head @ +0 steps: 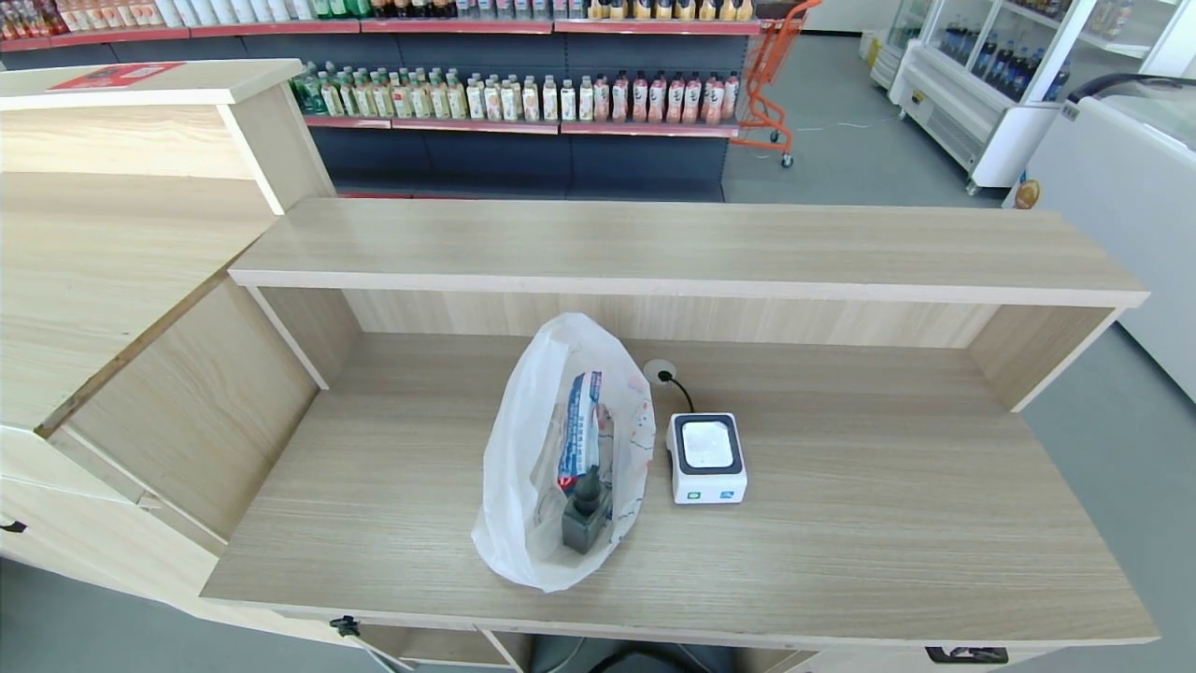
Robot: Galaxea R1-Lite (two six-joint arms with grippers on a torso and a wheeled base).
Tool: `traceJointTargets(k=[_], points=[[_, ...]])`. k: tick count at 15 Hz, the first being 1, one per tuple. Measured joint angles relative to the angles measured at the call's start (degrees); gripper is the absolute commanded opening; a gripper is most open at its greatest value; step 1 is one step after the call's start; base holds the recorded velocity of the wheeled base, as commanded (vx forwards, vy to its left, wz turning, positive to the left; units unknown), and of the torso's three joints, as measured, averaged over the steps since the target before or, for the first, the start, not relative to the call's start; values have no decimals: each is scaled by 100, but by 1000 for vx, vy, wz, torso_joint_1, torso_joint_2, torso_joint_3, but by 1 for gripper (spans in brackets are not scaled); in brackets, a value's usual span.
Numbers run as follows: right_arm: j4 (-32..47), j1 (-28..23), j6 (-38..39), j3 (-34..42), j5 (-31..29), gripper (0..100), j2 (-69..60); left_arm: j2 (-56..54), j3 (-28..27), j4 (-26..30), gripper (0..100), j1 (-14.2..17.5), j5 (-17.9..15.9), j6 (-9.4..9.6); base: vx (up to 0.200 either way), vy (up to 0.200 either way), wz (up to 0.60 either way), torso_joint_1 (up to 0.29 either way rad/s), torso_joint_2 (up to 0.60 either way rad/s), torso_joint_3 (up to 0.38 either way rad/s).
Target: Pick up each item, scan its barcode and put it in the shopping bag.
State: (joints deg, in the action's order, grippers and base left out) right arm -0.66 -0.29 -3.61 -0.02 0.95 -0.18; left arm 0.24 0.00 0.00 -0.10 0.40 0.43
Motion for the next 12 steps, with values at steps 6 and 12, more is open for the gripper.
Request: traceJointTargets(k=[6,12], points=[[-2,2,2,0,6,0,2,-6,0,0,100,0,0,-11,100,0,0,4,0,0],[0,5,24,2,5,0,7,-13,0,0,100,0,2,-16,0,0,0,0,0,0]])
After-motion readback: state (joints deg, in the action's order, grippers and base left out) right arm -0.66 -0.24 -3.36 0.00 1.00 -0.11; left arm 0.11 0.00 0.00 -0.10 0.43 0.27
